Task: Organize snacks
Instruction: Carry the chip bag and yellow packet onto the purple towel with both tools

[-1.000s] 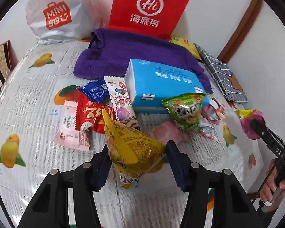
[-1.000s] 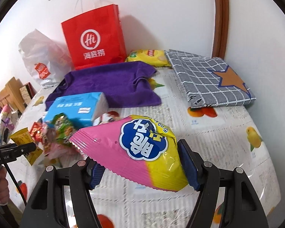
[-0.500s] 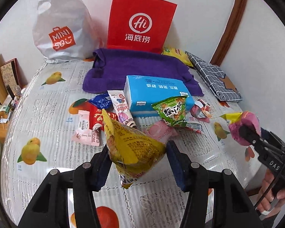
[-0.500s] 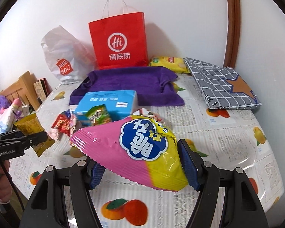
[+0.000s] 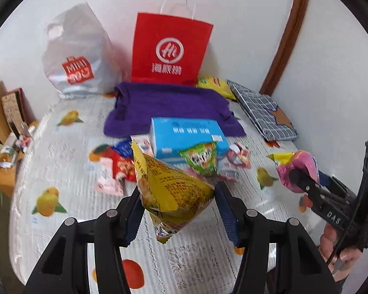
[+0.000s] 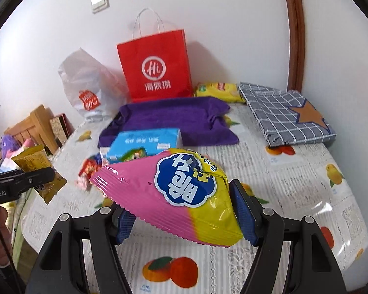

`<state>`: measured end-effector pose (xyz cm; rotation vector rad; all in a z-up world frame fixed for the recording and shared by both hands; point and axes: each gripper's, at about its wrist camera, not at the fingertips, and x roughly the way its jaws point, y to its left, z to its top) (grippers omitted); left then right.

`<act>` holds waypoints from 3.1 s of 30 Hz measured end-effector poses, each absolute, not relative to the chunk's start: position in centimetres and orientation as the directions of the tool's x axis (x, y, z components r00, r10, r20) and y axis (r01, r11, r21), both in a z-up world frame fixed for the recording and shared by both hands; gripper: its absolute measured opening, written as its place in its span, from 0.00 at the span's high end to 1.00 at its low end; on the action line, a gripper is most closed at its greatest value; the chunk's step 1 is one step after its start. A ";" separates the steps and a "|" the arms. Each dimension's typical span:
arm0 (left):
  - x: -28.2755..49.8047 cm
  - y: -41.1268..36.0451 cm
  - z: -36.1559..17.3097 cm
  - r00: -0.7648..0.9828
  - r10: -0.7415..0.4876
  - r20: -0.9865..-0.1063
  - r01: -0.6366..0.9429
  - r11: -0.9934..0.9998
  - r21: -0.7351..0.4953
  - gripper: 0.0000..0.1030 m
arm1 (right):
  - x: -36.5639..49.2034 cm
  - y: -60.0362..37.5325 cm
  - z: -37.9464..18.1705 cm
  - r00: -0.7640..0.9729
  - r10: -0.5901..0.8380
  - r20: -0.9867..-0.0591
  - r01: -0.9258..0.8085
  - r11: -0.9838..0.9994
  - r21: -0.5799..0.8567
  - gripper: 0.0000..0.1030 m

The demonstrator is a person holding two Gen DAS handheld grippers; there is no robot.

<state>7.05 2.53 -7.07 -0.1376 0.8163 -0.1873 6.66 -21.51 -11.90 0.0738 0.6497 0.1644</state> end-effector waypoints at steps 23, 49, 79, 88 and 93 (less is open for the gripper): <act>16.4 3.5 -2.7 0.710 -0.227 -0.667 0.144 0.973 -0.177 0.48 | 16.8 -17.1 -6.2 0.816 0.196 -0.543 -0.213 0.976 0.032 0.32; 35.1 3.9 -2.2 0.699 -0.107 -0.707 0.064 0.994 -0.087 0.48 | 37.3 -15.2 -5.3 0.798 0.179 -0.575 -0.182 0.982 0.053 0.32; 41.2 6.3 -12.5 0.506 -0.041 -0.862 -0.034 0.997 -0.067 0.48 | 44.7 -16.2 -15.9 0.621 0.113 -0.776 -0.147 0.989 0.027 0.33; 41.5 5.8 -13.5 0.473 -0.022 -0.881 -0.030 0.999 -0.041 0.47 | 45.1 -15.5 -17.1 0.587 0.108 -0.802 -0.167 0.986 0.011 0.32; 42.0 5.7 -13.9 0.464 -0.007 -0.886 -0.026 0.999 -0.021 0.47 | 45.4 -15.2 -17.8 0.566 0.109 -0.817 -0.177 0.984 0.008 0.32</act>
